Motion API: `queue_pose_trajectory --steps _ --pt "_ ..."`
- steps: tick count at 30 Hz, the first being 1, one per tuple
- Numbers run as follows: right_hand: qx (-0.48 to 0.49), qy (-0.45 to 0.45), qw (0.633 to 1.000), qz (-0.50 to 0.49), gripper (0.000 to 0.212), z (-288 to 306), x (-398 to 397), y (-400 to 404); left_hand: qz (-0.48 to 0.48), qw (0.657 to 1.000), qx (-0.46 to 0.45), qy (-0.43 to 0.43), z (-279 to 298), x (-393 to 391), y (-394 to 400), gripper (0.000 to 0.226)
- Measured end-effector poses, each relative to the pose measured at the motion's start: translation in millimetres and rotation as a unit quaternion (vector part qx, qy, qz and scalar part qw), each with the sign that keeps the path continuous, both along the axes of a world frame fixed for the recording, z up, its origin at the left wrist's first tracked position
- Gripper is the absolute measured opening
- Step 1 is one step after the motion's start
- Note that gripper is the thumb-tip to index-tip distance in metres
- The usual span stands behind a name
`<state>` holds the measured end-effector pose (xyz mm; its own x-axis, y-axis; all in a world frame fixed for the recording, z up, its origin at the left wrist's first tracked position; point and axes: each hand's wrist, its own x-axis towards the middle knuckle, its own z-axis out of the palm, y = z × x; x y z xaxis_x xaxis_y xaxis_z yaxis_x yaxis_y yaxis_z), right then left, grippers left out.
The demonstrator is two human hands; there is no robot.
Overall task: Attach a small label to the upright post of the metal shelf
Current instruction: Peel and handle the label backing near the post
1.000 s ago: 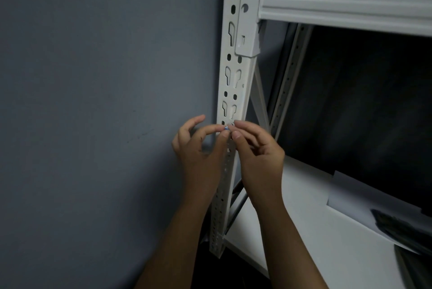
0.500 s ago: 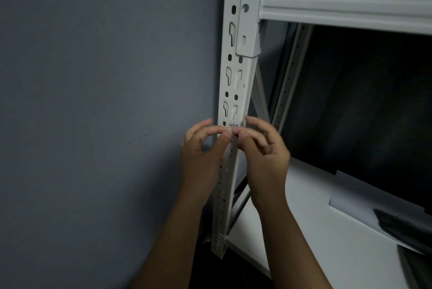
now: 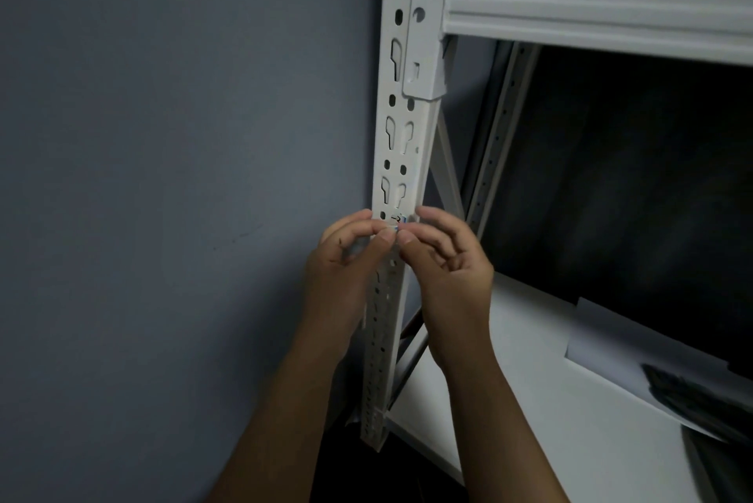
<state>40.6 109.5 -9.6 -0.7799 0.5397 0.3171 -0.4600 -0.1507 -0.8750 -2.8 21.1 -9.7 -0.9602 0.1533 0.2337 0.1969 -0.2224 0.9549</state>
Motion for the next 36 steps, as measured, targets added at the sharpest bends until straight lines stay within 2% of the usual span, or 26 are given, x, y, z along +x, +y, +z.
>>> queue_pose_trajectory --steps 3,7,15,18,20,21,22,24,27,31,33,36 --pt "0.021 0.013 1.000 -0.013 0.028 1 1 0 0.002 1.000 0.003 -0.015 -2 -2 -2 0.013" --pt "0.106 0.014 0.993 -0.058 0.023 -2 1 1 -0.010 0.999 -0.015 -0.034 -2 -3 -5 0.007" --pt "0.251 0.025 0.955 -0.154 0.018 -14 -6 4 -0.042 0.996 -0.076 0.009 3 0 -13 0.010" --pt "0.341 0.037 0.920 -0.191 0.016 -19 -8 9 -0.071 0.991 -0.108 0.017 6 -1 -16 0.017" --pt "0.354 0.039 0.918 -0.177 0.017 -20 -6 12 -0.093 0.989 -0.116 0.011 7 -1 -19 0.037" --pt "0.348 0.034 0.923 -0.161 0.018 -18 -4 13 -0.098 0.987 -0.125 0.010 7 -1 -20 0.046" --pt "0.329 0.023 0.933 -0.140 0.019 -16 -2 13 -0.099 0.986 -0.133 0.008 7 -1 -21 0.045" --pt "0.254 -0.011 0.963 -0.087 0.017 -10 2 15 -0.089 0.985 -0.150 0.017 8 0 -22 0.028" --pt "0.132 -0.056 0.989 -0.016 0.017 -3 5 20 -0.053 0.978 -0.186 0.081 10 0 -20 0.029" --pt "-0.027 -0.064 0.997 0.021 0.017 -6 2 21 -0.010 0.972 -0.201 0.125 5 -2 -13 0.021" --pt "-0.046 -0.071 0.996 0.005 0.017 -9 -1 19 0.040 0.971 -0.200 0.122 0 -5 -9 0.019" --pt "-0.069 -0.081 0.994 -0.011 0.017 -11 -4 16 0.078 0.982 -0.159 0.070 -6 -7 -1 0.016"
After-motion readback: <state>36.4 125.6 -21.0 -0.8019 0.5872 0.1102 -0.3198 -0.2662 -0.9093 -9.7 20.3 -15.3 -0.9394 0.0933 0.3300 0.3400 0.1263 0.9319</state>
